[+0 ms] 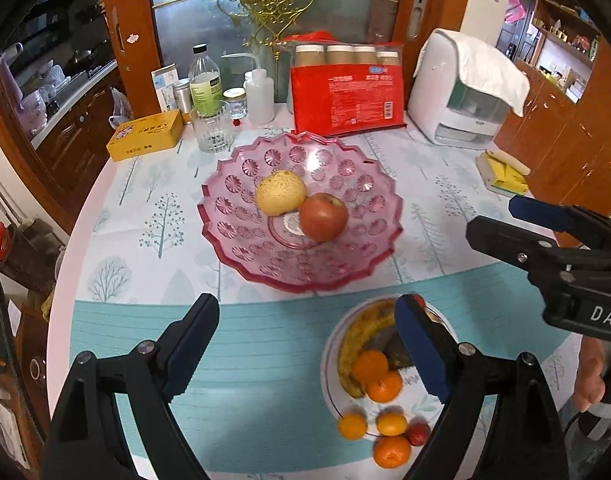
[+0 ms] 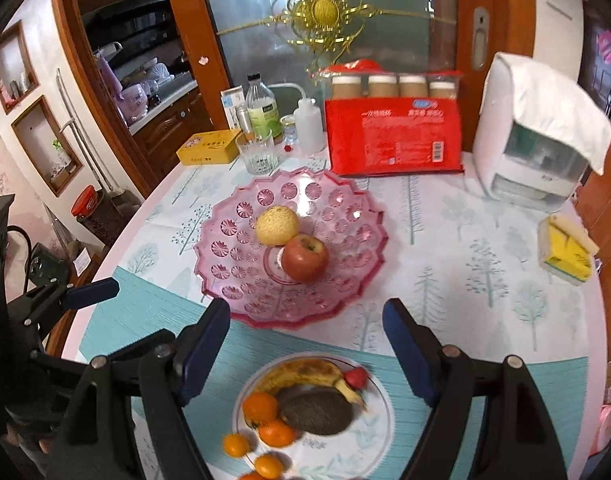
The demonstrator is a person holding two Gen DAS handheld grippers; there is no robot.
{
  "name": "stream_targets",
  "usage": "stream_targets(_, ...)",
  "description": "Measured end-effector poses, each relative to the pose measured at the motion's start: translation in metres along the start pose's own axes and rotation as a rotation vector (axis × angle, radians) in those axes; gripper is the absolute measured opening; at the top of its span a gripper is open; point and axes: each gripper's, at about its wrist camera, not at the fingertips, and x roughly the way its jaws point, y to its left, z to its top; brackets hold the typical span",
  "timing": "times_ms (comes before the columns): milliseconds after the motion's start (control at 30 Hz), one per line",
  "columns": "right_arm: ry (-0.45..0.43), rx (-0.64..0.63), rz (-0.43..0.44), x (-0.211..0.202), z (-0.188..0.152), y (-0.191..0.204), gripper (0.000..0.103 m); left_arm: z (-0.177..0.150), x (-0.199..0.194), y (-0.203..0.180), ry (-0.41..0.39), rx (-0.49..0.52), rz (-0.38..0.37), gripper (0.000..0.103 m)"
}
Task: Organize fruits
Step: 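Move both tools back toward the fruit plate over the mandarins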
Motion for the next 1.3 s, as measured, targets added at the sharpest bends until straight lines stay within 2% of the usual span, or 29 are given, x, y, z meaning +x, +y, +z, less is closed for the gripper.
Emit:
stream_targets(300,-0.014,-0.011,-0.003,-0.033,-0.057,-0.019,0.079,-0.046,-0.022,-0.029,-0.024,0.030,0.009,0.089)
stream_targets(533,0.040,-0.031,-0.027,-0.035,-0.112,-0.023,0.078,-0.093,-0.024,-0.053,-0.026,0.068,0.002,0.089)
stream_targets(600,0.056,-0.046,-0.026,-0.034,-0.127,-0.022,0.076,-0.107,-0.019,-0.059,-0.013,0.076,0.001,0.089)
stream_targets(667,0.060,-0.065,-0.047,-0.033,-0.144,-0.020,0.069,-0.121,-0.012,-0.064,0.004,0.080,-0.003,0.089)
stream_targets(767,0.078,-0.066,-0.066,-0.027,-0.163,-0.021,0.066,-0.143,0.001,-0.071,0.042,0.081,-0.011,0.089)
stream_targets(1033,0.161,0.025,-0.050,-0.001,-0.212,-0.035,0.063,-0.185,0.040,-0.073,0.146,0.031,-0.043,0.089)
stream_targets(1300,0.199,0.068,-0.050,0.016,-0.231,-0.047,0.063,-0.205,0.067,-0.071,0.188,-0.021,-0.055,0.089)
